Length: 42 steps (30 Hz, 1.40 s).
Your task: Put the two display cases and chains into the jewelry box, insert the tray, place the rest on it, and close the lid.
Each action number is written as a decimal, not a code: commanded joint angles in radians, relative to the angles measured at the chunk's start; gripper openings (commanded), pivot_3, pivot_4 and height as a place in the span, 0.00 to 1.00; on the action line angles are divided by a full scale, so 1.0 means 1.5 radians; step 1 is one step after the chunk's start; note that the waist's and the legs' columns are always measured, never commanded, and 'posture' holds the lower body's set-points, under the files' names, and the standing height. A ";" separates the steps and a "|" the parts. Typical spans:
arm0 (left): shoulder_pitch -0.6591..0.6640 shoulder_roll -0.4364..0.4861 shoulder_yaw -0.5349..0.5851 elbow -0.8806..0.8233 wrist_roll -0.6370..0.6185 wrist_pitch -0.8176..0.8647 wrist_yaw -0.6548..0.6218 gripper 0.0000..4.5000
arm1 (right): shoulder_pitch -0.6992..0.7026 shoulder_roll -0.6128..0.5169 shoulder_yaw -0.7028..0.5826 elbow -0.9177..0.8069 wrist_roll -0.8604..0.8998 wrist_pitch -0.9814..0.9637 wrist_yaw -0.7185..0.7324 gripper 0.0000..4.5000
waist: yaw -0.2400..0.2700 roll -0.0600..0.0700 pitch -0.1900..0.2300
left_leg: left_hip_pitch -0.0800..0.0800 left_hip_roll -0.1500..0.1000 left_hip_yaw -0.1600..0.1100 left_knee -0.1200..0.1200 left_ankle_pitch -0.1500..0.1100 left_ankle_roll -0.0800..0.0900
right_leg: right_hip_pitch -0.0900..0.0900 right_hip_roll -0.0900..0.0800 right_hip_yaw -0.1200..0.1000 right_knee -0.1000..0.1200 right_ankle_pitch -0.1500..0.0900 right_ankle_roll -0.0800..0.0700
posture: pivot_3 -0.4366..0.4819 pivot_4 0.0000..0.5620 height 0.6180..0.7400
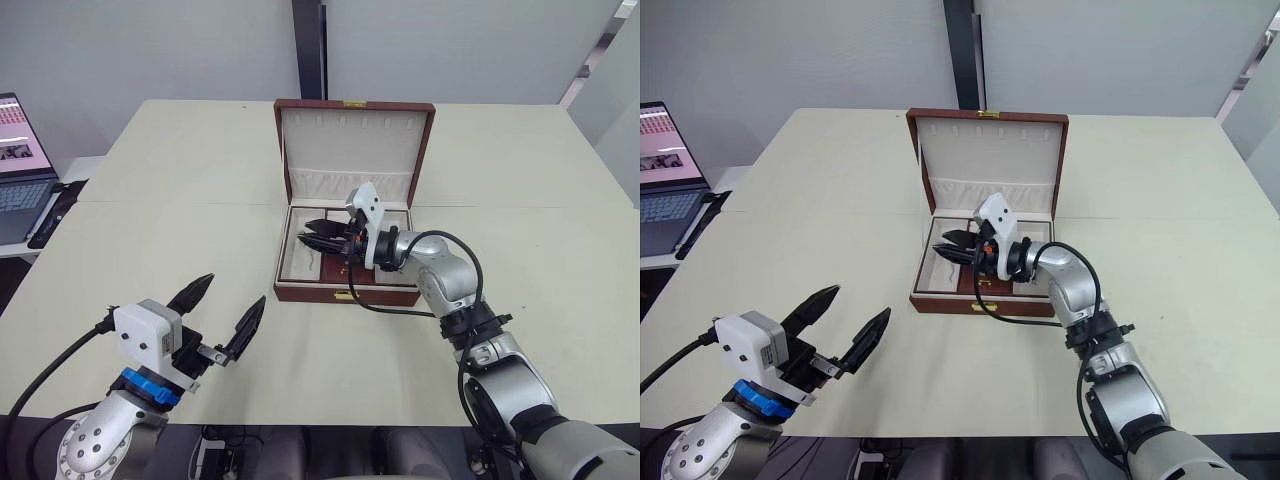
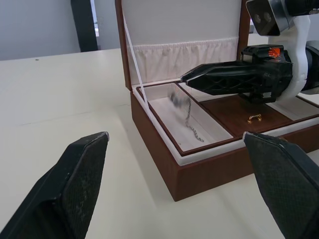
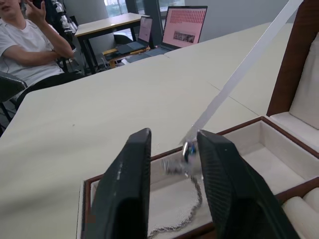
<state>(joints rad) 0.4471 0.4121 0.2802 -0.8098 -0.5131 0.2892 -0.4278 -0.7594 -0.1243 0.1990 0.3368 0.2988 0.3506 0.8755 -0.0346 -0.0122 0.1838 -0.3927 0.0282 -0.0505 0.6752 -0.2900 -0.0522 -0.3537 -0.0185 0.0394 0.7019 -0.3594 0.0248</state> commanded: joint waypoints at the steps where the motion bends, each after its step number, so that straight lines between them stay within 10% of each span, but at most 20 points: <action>1: -0.017 0.014 0.020 -0.021 -0.025 0.018 0.007 1.00 | -0.020 -0.001 -0.016 -0.029 0.015 0.001 0.013 0.61 | 0.000 0.000 0.000 | 0.000 0.000 0.000 0.000 0.000 0.000 | 0.000 0.000 0.000 0.000 0.000 0.000 | 0.48 0.27 1.00; 7: -0.056 0.036 0.024 0.011 -0.047 0.043 -0.008 1.00 | -0.017 -0.020 -0.029 -0.060 0.019 0.010 0.020 1.00 | 0.000 0.000 0.000 | 0.000 0.000 0.000 0.000 0.000 0.000 | 0.000 0.000 0.000 0.000 0.000 0.000 | 0.48 0.27 1.00; 24: -0.140 0.219 0.150 0.386 -0.062 -0.025 -0.295 1.00 | 0.217 -0.379 -0.197 -0.256 0.077 0.032 0.133 1.00 | 0.002 -0.001 0.001 | -0.001 0.000 -0.001 -0.001 0.000 0.000 | 0.000 0.000 -0.001 -0.002 0.000 0.000 | 0.48 0.27 1.00; 42: -0.263 0.329 0.205 0.611 -0.013 -0.055 -0.366 1.00 | 0.496 -0.484 -0.413 -0.184 0.078 -0.034 0.120 1.00 | 0.000 -0.001 0.001 | 0.001 0.000 0.002 -0.004 0.000 0.000 | 0.001 0.000 0.001 -0.002 0.000 0.000 | 0.48 0.27 1.00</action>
<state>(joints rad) 0.0650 0.8774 0.5593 0.0967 -0.5389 0.2187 -0.9724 -0.0129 -0.8424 -0.3900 0.0565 0.4158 0.3338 1.0619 -0.0347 -0.0137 0.1854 -0.3906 0.0282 -0.0481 0.6698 -0.2899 -0.0522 -0.3526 -0.0188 0.0404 0.6984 -0.3594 0.0248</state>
